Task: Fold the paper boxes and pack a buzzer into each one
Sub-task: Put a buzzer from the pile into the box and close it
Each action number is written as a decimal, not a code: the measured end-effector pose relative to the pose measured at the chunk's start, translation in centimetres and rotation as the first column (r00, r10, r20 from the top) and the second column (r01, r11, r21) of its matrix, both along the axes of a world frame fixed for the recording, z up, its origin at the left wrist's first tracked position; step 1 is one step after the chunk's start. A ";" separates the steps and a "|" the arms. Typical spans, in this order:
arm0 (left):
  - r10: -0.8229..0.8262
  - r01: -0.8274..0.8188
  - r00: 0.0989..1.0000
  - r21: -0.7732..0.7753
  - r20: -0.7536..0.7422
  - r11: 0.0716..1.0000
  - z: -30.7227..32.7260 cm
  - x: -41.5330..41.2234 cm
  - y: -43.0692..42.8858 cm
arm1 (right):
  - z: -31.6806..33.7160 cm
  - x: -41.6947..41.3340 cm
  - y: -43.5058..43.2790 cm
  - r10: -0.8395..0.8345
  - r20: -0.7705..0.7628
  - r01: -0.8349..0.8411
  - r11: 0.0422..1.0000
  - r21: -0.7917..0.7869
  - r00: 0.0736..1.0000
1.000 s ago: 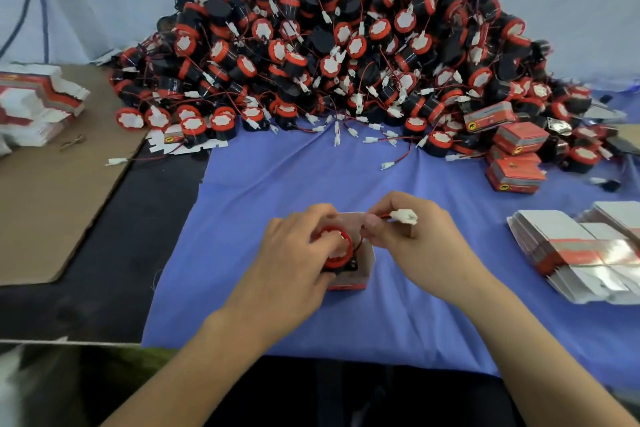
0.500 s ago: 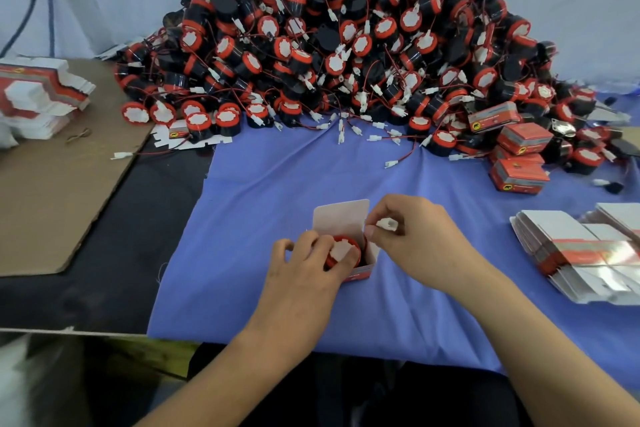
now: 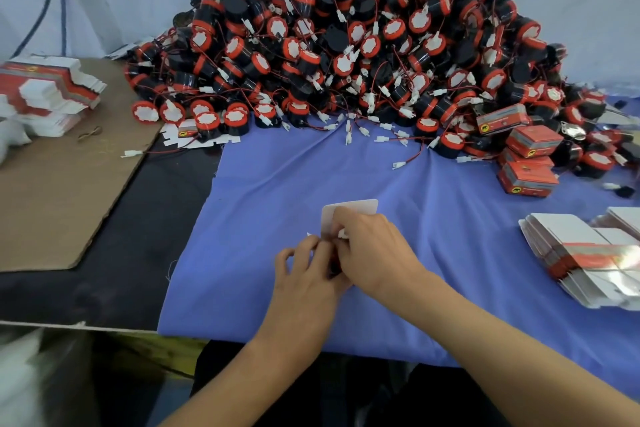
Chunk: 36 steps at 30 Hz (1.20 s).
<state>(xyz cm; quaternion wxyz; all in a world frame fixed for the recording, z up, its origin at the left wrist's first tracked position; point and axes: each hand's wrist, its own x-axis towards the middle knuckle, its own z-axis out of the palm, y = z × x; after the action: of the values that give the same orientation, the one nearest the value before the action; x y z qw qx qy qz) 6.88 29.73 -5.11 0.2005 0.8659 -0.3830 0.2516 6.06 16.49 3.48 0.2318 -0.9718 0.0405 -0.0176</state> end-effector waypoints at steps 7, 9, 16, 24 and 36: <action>-0.095 0.063 0.982 -0.191 -0.161 0.980 -1.0 -0.3 1.2 | -1.0 -0.4 -0.5 0.125 -0.021 -0.127 0.984 -0.127 0.992; -0.110 0.077 0.990 -0.314 -0.087 0.946 -1.9 -0.4 1.5 | -1.1 -0.8 -0.9 0.162 -0.038 -0.166 0.975 -0.149 0.986; -0.149 -0.028 0.963 -0.634 -0.224 0.773 -1.5 -0.3 2.2 | -1.1 -0.7 -1.9 0.271 -0.092 -0.281 0.953 -0.117 0.958; -0.172 -0.048 0.943 -0.626 -0.286 0.778 -0.4 0.2 2.4 | -1.6 -0.6 -1.8 0.227 0.063 -0.218 0.968 -0.124 0.972; -0.272 -0.319 0.803 -0.768 -0.530 0.556 0.6 1.2 0.7 | -2.4 -1.2 -2.6 0.377 0.130 -0.346 0.914 -0.211 0.917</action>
<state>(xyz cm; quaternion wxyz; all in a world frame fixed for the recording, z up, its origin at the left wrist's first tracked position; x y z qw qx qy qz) 8.10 30.45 -4.46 0.6897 0.7037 -0.1219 0.1193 4.83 13.85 1.03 0.1430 -0.9746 -0.1618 -0.0596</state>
